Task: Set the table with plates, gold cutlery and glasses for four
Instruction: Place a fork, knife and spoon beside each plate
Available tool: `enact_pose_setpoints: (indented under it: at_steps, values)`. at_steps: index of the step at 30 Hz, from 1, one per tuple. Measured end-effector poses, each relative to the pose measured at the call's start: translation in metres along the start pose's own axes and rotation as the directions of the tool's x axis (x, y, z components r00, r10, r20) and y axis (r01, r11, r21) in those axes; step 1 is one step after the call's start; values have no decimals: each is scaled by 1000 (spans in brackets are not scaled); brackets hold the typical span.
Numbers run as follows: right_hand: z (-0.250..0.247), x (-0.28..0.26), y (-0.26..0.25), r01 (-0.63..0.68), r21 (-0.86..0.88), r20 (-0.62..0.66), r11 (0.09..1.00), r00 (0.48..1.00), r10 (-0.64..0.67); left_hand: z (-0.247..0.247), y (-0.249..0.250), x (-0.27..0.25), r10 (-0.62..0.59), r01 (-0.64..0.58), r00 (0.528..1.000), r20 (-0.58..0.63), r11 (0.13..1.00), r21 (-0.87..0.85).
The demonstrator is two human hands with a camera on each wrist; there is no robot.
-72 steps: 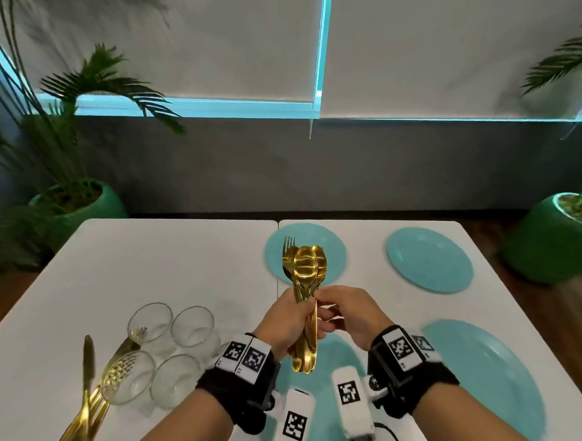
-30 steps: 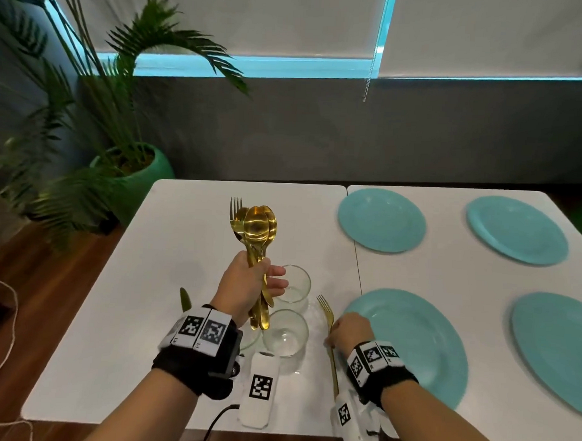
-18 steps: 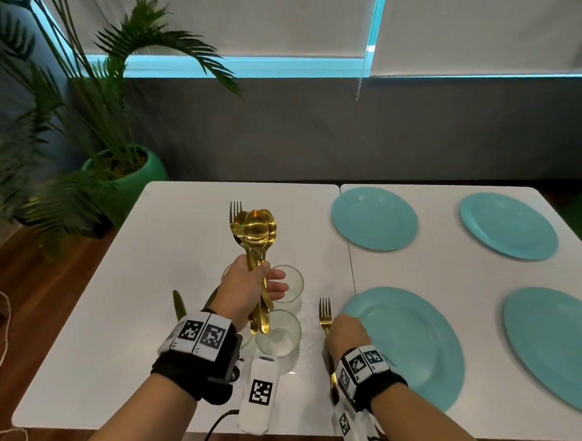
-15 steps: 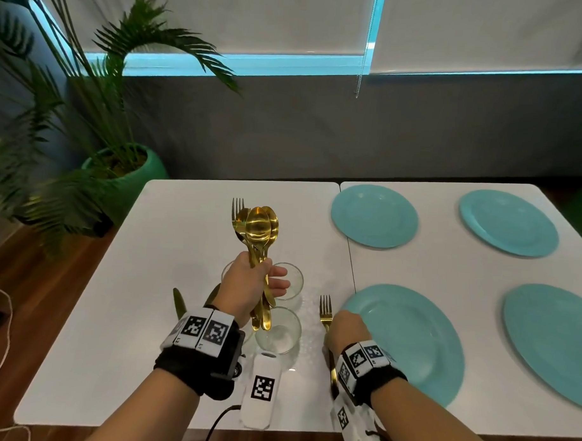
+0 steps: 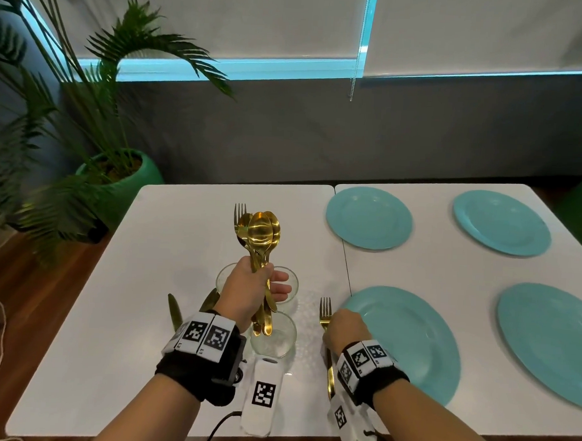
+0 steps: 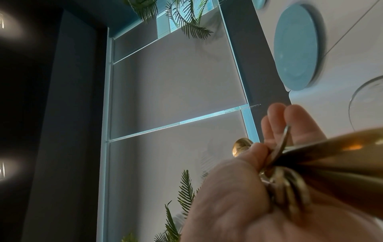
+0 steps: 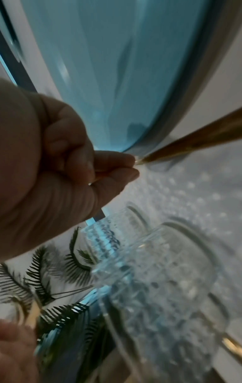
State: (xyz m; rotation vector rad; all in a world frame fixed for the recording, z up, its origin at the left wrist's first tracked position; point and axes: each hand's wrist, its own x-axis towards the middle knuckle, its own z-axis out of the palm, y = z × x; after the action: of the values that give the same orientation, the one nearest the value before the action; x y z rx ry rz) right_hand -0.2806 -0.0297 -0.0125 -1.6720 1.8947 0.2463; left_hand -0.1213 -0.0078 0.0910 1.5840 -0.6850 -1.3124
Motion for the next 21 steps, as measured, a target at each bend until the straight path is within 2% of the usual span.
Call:
enact_pose_setpoints:
  at_steps: [2,4,7,9,11,14,18,21]
  values:
    - [-16,1,5,44,77,-12,996,999,-43,6,1,1,5,-5,1000,5,1000,-12]
    - [-41,2,11,94,253,-36,963,996,-87,18,2,2,-4,4,1000,18,1000,-23]
    - [-87,-5,18,162,563,-65,810,986,-152,43,3,0,-39,45,996,81,996,-74]
    - [-114,-11,22,200,674,-57,711,974,-220,61,3,-1,-52,61,991,121,996,-68]
    - [-132,-16,27,239,699,-45,674,955,-293,81,2,-2,-48,54,985,163,998,-32]
    - [-145,-16,42,273,667,-41,693,943,-331,113,0,-4,-17,18,969,245,1000,-1]
    - [-155,-7,72,230,695,-34,681,957,-288,155,-4,-5,17,-40,930,366,998,56]
    - [-161,1,98,179,709,-23,682,973,-231,180,-11,-2,-7,-23,930,368,997,77]
